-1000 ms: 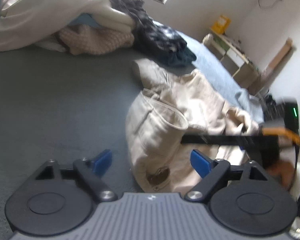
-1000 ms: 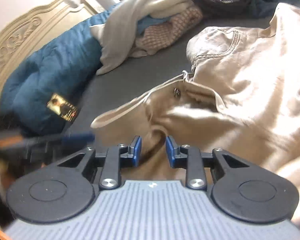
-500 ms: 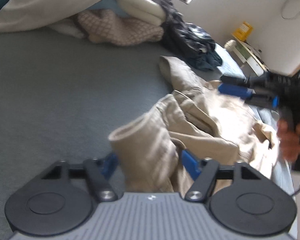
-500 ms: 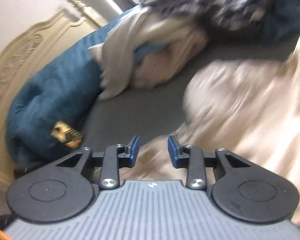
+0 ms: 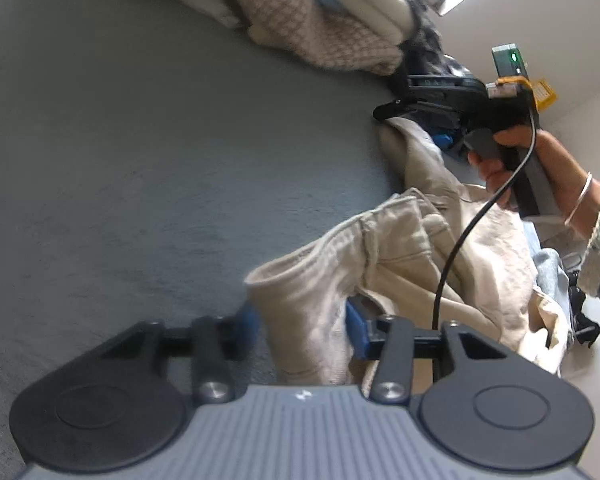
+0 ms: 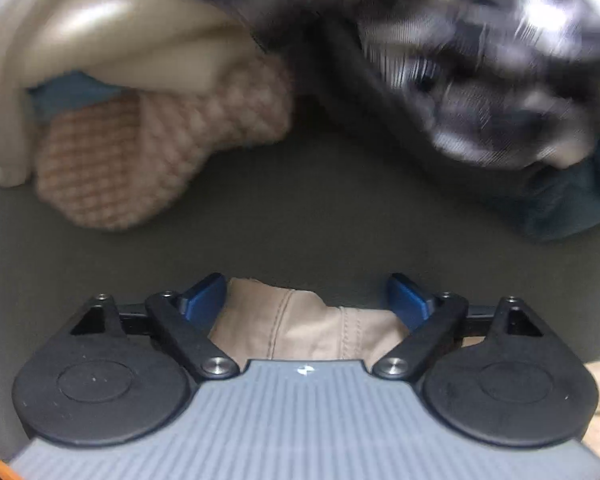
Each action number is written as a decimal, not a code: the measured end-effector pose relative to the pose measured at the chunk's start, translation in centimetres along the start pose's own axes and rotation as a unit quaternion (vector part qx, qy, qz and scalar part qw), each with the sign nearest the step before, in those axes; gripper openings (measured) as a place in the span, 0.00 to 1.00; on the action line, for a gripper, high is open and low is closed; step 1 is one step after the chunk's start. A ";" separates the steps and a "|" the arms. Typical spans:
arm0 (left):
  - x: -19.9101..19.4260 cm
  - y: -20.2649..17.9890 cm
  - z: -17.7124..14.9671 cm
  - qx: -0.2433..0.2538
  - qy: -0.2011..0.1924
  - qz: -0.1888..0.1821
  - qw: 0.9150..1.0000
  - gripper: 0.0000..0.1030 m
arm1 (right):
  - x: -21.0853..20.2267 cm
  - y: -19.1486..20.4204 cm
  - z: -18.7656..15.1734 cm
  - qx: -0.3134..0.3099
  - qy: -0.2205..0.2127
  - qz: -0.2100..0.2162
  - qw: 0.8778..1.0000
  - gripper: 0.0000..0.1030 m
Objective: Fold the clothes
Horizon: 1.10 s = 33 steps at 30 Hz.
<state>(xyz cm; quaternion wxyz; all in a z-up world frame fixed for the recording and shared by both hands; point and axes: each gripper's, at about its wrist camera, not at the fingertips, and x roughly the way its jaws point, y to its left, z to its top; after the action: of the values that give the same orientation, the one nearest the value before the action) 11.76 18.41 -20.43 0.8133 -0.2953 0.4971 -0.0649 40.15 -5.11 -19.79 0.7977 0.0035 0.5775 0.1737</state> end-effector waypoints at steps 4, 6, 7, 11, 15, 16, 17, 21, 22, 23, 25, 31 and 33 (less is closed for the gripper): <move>0.0 0.0 0.1 -0.010 -0.004 0.005 1.000 0.30 | -0.7 0.5 -1.2 -0.043 -0.012 0.001 0.999 0.78; -0.4 -0.6 -0.1 -0.004 -0.013 0.012 1.000 0.15 | -1.8 0.5 -1.9 -0.062 -0.012 -0.009 0.998 0.38; -0.8 -0.9 -0.1 -0.003 -0.021 0.011 1.000 0.13 | -2.5 0.1 -2.1 -0.057 -0.014 0.001 0.998 0.30; -3.3 -1.9 -0.4 0.003 -0.060 0.003 0.998 0.10 | -6.3 -0.9 -3.1 -0.041 -0.054 0.028 0.997 0.16; -7.0 -1.8 -0.8 0.005 -0.096 0.014 0.995 0.10 | -12.8 -2.2 -4.3 -0.002 -0.154 0.111 0.982 0.14; -8.2 -1.6 -1.1 0.006 -0.107 0.015 0.994 0.10 | -14.6 -2.6 -4.7 0.007 -0.185 0.140 0.973 0.14; -9.2 -1.5 -1.4 0.008 -0.116 0.013 0.993 0.10 | -16.4 -3.2 -5.6 0.014 -0.218 0.168 0.961 0.14; -12.0 -2.6 -3.5 0.058 -0.126 0.003 0.990 0.10 | -20.7 -6.2 -10.8 0.069 -0.301 0.238 0.921 0.15; -12.2 -3.3 -4.3 0.084 -0.121 0.005 0.989 0.10 | -20.8 -7.0 -12.2 0.088 -0.305 0.246 0.916 0.16; -12.1 -4.1 -5.0 0.111 -0.113 0.008 0.987 0.10 | -20.8 -8.2 -14.1 0.112 -0.306 0.245 0.913 0.18; -11.5 -5.8 -6.6 0.170 -0.092 0.015 0.981 0.11 | -19.3 -10.5 -18.0 0.174 -0.291 0.223 0.914 0.22; -10.4 -10.1 -11.0 0.328 -0.083 0.060 0.939 0.12 | -16.7 -16.0 -26.6 0.363 -0.255 0.192 0.875 0.24; -10.2 -10.6 -11.8 0.335 -0.078 0.065 0.937 0.12 | -16.9 -16.6 -27.6 0.397 -0.255 0.206 0.857 0.27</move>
<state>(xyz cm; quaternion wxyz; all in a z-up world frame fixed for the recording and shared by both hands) -1.31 8.95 -10.68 0.9039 0.0229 0.3996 -0.1509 14.57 -30.87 -16.83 0.7937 0.4833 0.3599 0.0831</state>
